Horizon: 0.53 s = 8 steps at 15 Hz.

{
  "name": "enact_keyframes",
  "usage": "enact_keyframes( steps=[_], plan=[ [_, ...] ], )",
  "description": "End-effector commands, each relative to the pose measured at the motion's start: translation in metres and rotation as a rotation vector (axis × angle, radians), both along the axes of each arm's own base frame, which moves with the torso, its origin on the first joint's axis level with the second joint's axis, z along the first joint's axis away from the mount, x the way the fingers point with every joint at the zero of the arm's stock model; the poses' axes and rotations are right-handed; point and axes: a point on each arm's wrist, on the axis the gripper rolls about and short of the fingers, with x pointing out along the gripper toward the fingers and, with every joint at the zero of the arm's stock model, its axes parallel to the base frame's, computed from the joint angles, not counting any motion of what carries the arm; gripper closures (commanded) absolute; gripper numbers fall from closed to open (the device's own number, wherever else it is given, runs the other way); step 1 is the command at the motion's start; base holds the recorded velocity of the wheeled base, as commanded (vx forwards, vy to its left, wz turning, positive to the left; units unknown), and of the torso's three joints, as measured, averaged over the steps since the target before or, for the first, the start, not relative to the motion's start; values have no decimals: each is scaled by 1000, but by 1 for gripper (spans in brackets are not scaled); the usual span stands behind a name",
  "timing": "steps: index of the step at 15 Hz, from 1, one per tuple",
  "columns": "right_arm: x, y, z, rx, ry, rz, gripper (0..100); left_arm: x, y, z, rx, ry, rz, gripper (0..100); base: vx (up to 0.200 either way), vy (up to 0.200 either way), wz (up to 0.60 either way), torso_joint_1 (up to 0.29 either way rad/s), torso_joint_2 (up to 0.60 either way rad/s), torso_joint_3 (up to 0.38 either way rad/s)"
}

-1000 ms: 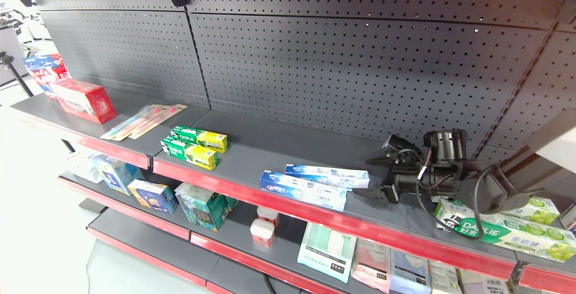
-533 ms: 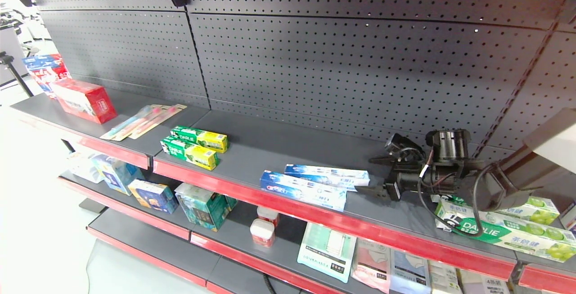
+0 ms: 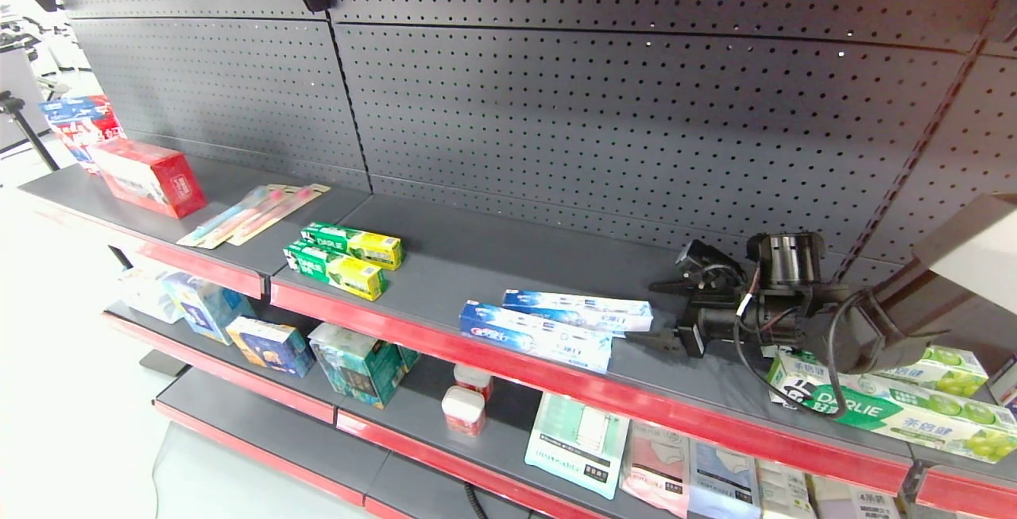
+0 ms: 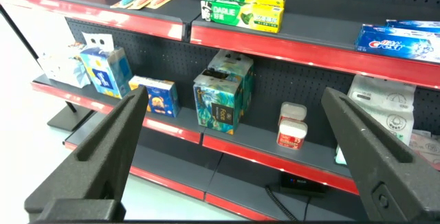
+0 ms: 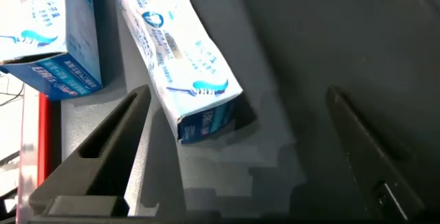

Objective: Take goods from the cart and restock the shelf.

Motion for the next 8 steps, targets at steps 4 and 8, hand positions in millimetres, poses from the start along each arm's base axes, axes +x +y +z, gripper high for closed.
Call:
enact_keyframes(
  steps=[4, 8],
  plan=[
    [0, 1, -2, -1, 4, 2, 100, 0, 0, 0, 0, 1, 0, 0, 0, 0, 0, 0, 0, 0],
    [0, 2, 0, 0, -2, 5, 100, 0, 0, 0, 0, 1, 0, 0, 0, 0, 0, 0, 0, 0]
  ],
)
